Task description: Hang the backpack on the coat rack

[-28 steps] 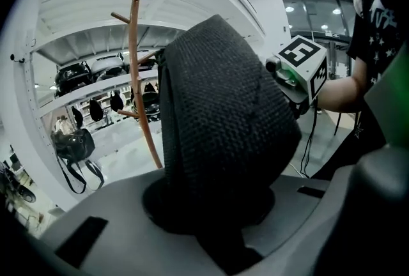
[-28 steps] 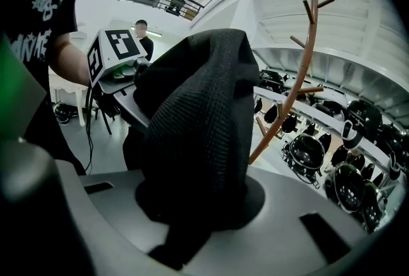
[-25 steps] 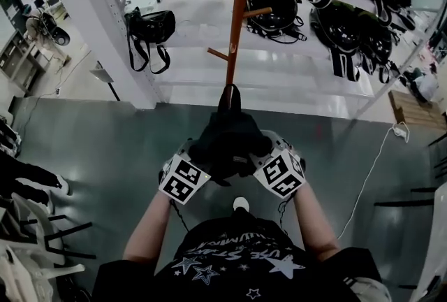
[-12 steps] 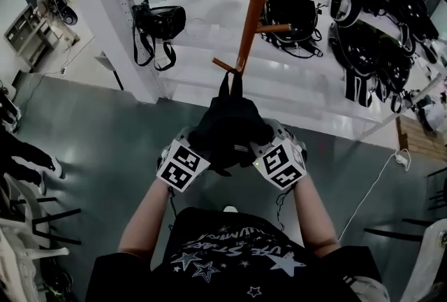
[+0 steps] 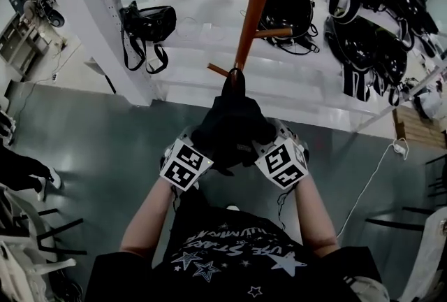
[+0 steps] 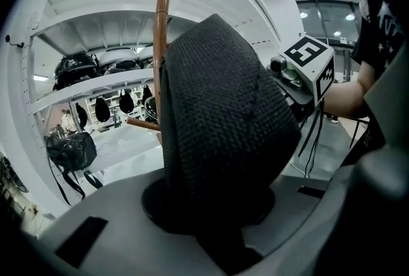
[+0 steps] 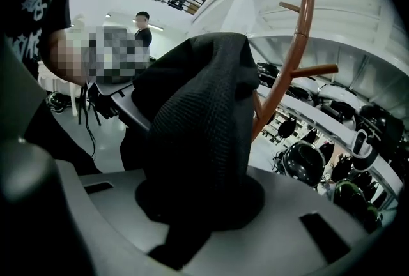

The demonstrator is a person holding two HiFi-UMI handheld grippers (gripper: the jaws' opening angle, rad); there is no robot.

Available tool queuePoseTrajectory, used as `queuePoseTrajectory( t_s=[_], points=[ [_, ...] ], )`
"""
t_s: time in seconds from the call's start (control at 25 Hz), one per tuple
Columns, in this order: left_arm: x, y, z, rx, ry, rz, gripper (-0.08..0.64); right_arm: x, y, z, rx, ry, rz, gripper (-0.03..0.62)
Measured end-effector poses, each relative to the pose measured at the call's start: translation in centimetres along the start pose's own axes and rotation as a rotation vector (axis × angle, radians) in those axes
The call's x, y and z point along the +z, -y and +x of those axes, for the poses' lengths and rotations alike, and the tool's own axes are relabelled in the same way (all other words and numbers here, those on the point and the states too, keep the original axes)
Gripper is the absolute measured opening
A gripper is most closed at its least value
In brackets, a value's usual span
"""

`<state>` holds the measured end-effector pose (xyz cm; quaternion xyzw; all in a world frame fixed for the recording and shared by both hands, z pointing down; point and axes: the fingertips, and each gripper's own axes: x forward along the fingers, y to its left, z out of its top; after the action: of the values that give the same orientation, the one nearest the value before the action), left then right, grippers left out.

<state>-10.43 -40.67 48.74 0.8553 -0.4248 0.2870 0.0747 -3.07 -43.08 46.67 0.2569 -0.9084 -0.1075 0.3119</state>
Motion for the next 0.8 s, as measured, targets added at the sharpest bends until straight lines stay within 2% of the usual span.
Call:
queuePoseTrajectory(
  t_s=[0.32, 0.8],
  points=[
    [0.0, -0.5, 1.6, -0.05, -0.01, 0.02, 0.091, -1.1, 0.8, 0.7, -0.027, -0.024, 0.042, 0.075],
    [-1.3, -2.2, 4.5, -0.109, -0.064, 0.055, 0.091, -3.2, 1.7, 3.5, -0.02, -0.039, 0.125, 0.077]
  ],
)
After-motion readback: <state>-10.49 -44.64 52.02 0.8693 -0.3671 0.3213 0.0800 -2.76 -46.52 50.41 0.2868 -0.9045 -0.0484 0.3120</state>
